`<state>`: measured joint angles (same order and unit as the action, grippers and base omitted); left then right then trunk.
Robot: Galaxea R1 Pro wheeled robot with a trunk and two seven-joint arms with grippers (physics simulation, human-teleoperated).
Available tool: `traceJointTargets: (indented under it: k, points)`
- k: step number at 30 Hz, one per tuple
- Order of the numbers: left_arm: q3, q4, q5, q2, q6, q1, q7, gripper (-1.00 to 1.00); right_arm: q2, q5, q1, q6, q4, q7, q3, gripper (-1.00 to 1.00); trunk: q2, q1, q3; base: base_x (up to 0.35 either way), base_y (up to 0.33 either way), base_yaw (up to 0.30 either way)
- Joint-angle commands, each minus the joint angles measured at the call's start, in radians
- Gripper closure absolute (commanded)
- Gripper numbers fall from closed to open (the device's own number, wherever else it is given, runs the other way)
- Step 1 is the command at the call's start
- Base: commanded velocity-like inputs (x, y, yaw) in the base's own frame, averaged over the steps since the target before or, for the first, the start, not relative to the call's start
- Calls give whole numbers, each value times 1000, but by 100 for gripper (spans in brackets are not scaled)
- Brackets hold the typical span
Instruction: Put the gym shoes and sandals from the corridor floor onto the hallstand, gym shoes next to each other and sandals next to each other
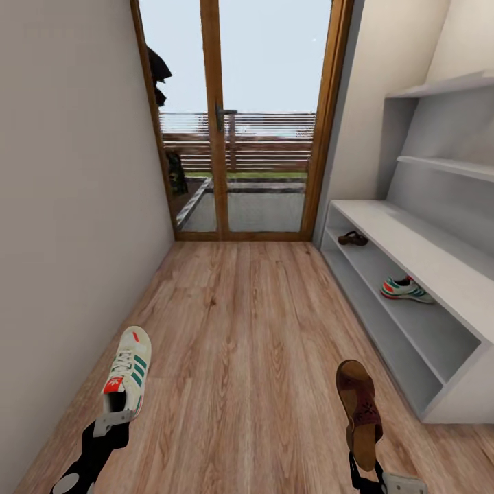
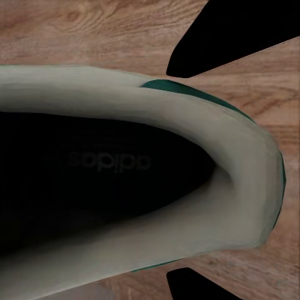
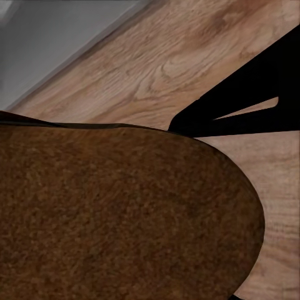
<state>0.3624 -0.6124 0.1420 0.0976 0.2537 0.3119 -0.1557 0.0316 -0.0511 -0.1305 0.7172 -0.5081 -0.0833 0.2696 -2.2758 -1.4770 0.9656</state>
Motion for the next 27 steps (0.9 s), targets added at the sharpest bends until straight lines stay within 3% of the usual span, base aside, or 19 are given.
traceJointTargets:
  k: [1,27]
  points:
    - [8,0,10,-1,4,1,-8,100,-1,-2,-1,2,0,-10,8,100,0,0,1,339,0,0]
    - [8,0,10,-1,4,1,-8,100,-1,-1,-1,3,-1,-9,9,100,0,0,1,339,0,0]
